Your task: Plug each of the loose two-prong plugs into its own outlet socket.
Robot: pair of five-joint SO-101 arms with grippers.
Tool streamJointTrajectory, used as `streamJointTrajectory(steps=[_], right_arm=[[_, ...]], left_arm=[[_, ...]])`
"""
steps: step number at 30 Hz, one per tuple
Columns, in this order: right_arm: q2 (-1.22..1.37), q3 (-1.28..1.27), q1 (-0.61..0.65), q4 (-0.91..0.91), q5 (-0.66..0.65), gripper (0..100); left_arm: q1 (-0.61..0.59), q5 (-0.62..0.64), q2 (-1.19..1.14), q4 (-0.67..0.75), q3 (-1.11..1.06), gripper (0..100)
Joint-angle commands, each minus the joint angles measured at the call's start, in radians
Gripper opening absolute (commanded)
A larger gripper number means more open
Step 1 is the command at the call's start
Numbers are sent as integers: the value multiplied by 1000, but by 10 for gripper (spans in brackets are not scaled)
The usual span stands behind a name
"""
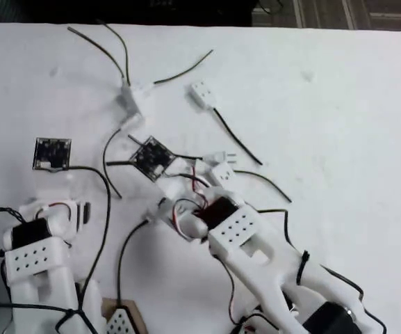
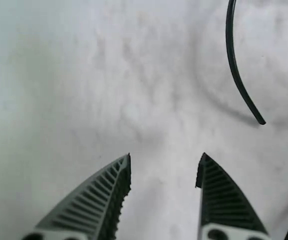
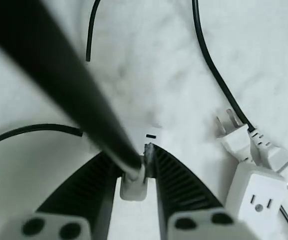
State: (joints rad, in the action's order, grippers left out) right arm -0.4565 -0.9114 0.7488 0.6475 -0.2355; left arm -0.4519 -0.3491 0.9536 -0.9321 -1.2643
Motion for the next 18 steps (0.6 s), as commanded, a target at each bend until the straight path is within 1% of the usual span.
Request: streamJointTrajectory(steps=[1,9,18], right_arm=[[21,46,4,-82,9,19],[133,49,-2,-182,3,19],[151,64,-48,-203,2,19]], left_arm=[[-10,6,24,18,5,221],[-10,6,21,18,5,221],[-10,6,19,17,3,221]])
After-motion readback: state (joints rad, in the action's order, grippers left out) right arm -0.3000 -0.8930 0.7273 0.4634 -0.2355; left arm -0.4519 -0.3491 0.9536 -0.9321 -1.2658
